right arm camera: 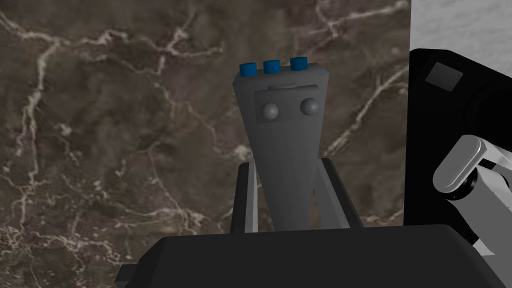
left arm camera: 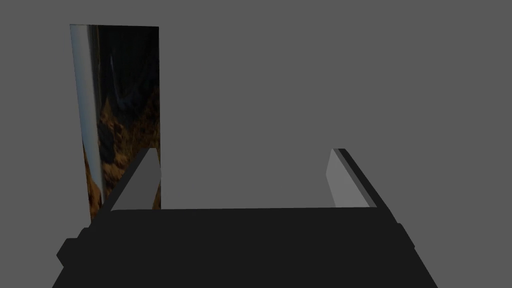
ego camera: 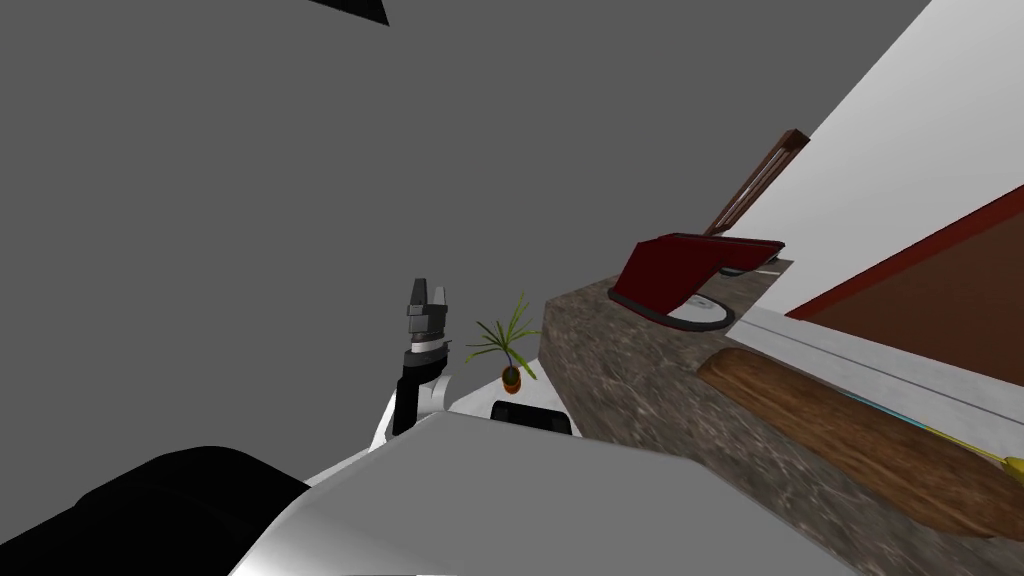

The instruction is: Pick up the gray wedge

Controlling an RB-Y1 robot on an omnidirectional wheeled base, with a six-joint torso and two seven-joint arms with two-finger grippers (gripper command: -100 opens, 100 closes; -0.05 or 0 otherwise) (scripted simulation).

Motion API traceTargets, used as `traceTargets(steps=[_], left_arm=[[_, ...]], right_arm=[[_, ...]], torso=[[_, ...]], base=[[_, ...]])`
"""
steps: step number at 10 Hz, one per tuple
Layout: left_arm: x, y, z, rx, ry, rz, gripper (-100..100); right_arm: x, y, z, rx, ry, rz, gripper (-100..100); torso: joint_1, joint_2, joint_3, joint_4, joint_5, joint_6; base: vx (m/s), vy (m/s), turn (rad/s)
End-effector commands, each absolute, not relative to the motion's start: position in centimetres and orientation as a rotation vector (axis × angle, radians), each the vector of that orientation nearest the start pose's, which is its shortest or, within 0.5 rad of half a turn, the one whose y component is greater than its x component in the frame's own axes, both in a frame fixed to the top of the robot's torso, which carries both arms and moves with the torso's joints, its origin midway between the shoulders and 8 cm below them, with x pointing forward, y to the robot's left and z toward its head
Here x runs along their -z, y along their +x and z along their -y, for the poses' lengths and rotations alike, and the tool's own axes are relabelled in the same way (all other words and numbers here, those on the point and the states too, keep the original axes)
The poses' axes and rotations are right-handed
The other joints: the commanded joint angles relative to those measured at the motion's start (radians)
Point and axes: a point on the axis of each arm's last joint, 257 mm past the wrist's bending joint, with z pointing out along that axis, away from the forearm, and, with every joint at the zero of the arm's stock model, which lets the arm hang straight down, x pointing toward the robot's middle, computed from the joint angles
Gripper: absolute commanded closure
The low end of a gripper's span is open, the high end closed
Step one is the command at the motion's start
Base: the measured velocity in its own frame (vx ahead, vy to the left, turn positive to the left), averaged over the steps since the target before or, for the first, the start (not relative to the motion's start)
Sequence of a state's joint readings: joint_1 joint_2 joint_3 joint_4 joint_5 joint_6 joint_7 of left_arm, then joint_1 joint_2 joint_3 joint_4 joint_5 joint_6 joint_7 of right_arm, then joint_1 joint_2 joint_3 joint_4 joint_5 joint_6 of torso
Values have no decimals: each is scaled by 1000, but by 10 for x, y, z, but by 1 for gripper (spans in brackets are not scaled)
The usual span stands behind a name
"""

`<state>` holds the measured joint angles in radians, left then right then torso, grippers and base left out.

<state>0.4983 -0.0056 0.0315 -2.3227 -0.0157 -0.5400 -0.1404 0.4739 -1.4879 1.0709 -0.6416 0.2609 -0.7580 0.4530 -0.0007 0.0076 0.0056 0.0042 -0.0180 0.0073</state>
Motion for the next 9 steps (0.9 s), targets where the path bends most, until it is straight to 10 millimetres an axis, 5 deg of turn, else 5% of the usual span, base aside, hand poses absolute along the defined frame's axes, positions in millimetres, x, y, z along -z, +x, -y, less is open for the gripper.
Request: traceTargets(steps=[1,2,9], left_arm=[[-51,326,-284,1147,-530,-587,0],[-51,326,-284,1147,-530,-587,0],[-51,326,-284,1147,-530,-587,0]], right_arm=[[341,-124,746,202,-670,-3249,100],[348,-128,731,146,-657,-3244,100],[340,-139,714,134,-562,-3265,100]], torso=[[0,0,0,0,0,0],[0,1,1,0,1,-3],[1,0,0,0,1,-3]], base=[[-84,-9,184],[-74,-20,157],[-45,-5,96]])
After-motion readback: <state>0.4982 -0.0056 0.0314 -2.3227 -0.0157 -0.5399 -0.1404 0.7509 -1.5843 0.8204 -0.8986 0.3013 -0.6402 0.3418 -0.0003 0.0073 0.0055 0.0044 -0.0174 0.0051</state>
